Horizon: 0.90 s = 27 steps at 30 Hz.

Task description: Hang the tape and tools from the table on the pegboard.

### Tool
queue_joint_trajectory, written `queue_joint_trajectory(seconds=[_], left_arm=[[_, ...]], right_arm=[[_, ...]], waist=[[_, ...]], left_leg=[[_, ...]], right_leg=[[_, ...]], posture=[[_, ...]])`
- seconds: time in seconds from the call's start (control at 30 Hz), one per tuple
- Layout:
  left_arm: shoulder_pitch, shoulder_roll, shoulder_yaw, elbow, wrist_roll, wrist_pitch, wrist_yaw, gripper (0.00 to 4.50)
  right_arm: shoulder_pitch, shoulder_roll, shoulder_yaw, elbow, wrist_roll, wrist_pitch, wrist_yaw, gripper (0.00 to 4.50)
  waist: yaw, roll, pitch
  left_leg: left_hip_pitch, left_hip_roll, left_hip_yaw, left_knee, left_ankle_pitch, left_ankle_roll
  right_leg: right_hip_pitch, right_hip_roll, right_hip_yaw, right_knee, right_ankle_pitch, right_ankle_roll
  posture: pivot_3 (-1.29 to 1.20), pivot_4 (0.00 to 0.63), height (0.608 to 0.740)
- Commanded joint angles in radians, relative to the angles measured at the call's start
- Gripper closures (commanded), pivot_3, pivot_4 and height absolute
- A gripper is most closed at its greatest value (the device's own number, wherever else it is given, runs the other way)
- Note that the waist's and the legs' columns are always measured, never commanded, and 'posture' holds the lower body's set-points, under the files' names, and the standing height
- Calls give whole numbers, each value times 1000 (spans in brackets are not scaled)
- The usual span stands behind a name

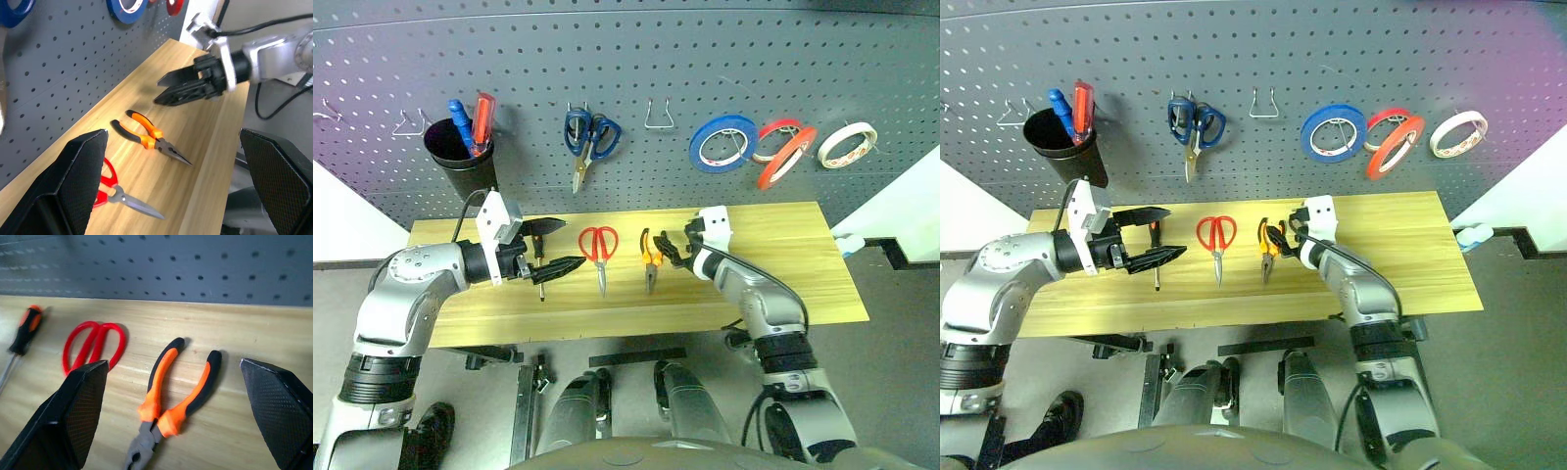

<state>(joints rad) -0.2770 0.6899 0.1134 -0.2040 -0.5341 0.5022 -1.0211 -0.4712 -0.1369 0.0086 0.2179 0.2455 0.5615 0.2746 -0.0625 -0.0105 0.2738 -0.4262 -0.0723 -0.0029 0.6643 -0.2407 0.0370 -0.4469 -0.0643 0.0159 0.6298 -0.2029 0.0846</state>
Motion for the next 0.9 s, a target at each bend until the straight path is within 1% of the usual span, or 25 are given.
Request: queue_joint_trajectory(seconds=[0.03, 0.1, 0.13, 0.23, 0.4, 0.53, 0.6, 0.73, 0.83, 0.9], left_arm=[[18, 24, 37, -52, -22, 6, 8, 0], [22, 22, 44, -65, -36, 21, 17, 0], [24, 23, 45, -70, -37, 23, 19, 0], [35, 26, 37, -82, -37, 24, 21, 0], [42, 28, 36, -99, -52, 39, 27, 0], [45, 31, 36, -111, -61, 51, 31, 0], [45, 31, 34, -115, -64, 55, 32, 0], [44, 29, 30, -117, -63, 60, 33, 0], [47, 29, 30, -123, -65, 63, 35, 0], [49, 30, 30, -129, -67, 66, 36, 0]], right_arm=[[-16, 45, 9, -9, -48, 38, -104, 20], [-36, 79, -26, 10, -68, 92, -205, 20], [-45, 90, -36, 13, -70, 108, -229, 20], [-75, 111, -24, -1, -84, 149, -255, 20], [-116, 178, -79, 19, -91, 220, -380, 20], [-127, 218, -78, 9, -109, 249, -431, 20], [-134, 250, -108, 16, -107, 268, -484, 20], [-158, 280, -129, 51, -105, 275, -518, 20], [-180, 295, -128, 72, -96, 259, -514, 20], [-190, 311, -112, 75, -78, 250, -482, 20]], waist=[[3, 0, 0], [6, 0, 0], [8, 0, 0], [17, 0, 0], [18, 0, 0], [18, 0, 0], [18, 0, 0], [17, 1, 0], [18, 1, 1], [17, 1, 1]], left_leg=[[0, 0, 0, 0, 0, 0], [0, 0, 0, 0, 0, 0], [0, 0, 0, 0, 0, 0], [0, 0, 0, 0, 0, 0], [0, 0, 0, -1, 0, 0], [0, 0, 0, -2, 0, 0], [0, 0, 0, -2, 0, 0], [0, 0, 0, -2, 0, 0], [0, 0, 0, -3, 0, 0], [0, 0, 0, -3, 0, 0]], right_leg=[[0, 0, 0, 0, 0, 0], [0, 0, 0, 0, 0, 0], [0, 0, 0, 0, 0, 0], [-1, 0, 0, 0, 0, 0], [-1, 0, 0, 0, -1, -1], [-1, 0, 0, 0, -1, -1], [-1, 0, 0, 0, -1, -1], [-2, 0, 0, 0, -2, -4], [-2, 0, 0, 0, -3, -5], [-2, 0, 0, -1, -3, -5]], posture=[[-16, 244, 740], [-15, 250, 740], [-16, 252, 740], [-13, 256, 740], [-11, 264, 740], [-11, 271, 740], [-10, 272, 740], [-11, 277, 740], [-6, 279, 740], [-2, 280, 740]])
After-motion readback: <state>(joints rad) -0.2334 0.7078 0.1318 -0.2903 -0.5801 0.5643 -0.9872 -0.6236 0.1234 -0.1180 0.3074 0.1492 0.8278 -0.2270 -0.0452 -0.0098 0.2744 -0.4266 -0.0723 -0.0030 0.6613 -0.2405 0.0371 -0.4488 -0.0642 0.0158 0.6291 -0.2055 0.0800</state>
